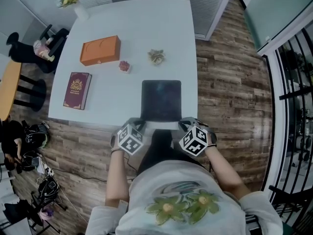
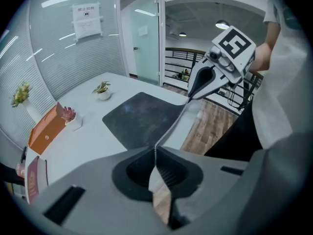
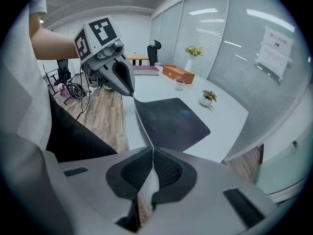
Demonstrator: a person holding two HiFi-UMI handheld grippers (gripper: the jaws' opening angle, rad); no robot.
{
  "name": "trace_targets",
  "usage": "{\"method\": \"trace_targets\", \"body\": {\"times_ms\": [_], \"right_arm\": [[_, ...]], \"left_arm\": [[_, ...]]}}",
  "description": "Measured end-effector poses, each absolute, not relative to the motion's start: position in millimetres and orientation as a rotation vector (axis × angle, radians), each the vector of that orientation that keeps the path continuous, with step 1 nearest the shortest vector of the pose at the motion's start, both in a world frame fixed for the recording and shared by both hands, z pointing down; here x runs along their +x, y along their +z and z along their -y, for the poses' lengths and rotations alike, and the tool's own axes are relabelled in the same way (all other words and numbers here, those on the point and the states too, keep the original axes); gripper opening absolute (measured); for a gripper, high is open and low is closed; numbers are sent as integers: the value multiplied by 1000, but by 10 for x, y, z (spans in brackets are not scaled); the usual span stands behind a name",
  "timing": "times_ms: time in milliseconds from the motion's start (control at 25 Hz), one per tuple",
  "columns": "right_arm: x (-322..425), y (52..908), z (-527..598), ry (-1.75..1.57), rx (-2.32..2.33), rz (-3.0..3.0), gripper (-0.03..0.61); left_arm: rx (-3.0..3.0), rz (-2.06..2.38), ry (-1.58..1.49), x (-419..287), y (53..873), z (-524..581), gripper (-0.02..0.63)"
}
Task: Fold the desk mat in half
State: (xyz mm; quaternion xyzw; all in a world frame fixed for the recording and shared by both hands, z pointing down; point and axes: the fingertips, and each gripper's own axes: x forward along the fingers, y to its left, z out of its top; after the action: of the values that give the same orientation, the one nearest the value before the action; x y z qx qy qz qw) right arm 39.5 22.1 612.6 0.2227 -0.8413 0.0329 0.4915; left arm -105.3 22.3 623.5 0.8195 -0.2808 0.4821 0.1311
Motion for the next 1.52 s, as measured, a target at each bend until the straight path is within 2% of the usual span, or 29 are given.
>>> {"method": "trace_targets", "body": {"times_ms": [1520], "right_arm": [[397, 5510, 280, 85, 668, 2138, 23]], "left_arm": [[2442, 1079, 1186, -1095, 5650, 312, 15]]}}
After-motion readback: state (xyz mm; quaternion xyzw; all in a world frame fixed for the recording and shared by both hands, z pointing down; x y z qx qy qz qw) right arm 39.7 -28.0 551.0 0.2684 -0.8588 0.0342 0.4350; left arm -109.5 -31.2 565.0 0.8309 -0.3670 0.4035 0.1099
